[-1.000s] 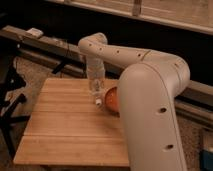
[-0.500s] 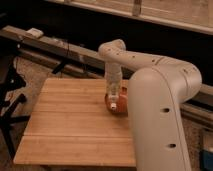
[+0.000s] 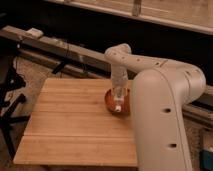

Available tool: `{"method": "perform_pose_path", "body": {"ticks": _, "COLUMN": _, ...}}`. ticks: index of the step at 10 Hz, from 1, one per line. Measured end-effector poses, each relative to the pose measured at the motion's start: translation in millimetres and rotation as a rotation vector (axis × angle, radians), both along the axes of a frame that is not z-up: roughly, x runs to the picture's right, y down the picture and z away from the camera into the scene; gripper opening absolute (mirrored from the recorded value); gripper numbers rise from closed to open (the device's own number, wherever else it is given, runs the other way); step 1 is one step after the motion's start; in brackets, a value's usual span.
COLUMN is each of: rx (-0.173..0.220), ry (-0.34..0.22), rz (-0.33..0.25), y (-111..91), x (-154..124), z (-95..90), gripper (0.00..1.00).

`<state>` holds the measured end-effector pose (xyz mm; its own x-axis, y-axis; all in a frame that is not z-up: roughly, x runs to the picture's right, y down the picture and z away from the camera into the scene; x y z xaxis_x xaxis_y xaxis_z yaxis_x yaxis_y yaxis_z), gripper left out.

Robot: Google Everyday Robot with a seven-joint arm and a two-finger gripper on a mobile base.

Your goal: Place the bottle in the ceramic bowl

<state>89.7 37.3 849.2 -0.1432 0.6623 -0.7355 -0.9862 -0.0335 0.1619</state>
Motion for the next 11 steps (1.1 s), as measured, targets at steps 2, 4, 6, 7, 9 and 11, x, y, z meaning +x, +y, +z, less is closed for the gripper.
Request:
{"method": "perform_pose_path", "body": {"ticks": 2, "rx": 0.001, "ry": -0.003, "rz": -0.002, "y": -0.7, "x": -2.3, "z": -0.1, "gripper": 0.65}}
{"method": "perform_pose_path", "body": {"ticks": 4, "rx": 0.001, "ry": -0.001, "rz": 0.0, "y": -0.4, "x": -0.5, "z": -0.3, "gripper": 0.65}}
{"method": "perform_pose_path", "body": {"ticks": 6, "rx": 0.001, "ry": -0.001, "rz": 0.0, "y": -0.4, "x": -0.6, "z": -0.3, "gripper": 0.65}}
{"method": "perform_pose_path", "body": {"ticks": 7, "rx": 0.0, "ry": -0.002, "rz": -0.001, "y": -0.5, "x": -1.4, "z": -0.2, "gripper": 0.65}}
{"method": "perform_pose_path", "body": {"ticks": 9, "rx": 0.0, "ry": -0.004, "rz": -0.003, "y": -0.6, "x": -3.2, "z": -0.1, "gripper": 0.65}}
{"method": "perform_pose_path", "body": {"ticks": 11, "rx": 0.001, "ry": -0.004, "rz": -0.003, "y": -0.7, "x": -3.5, "z": 0.0, "gripper": 0.65}}
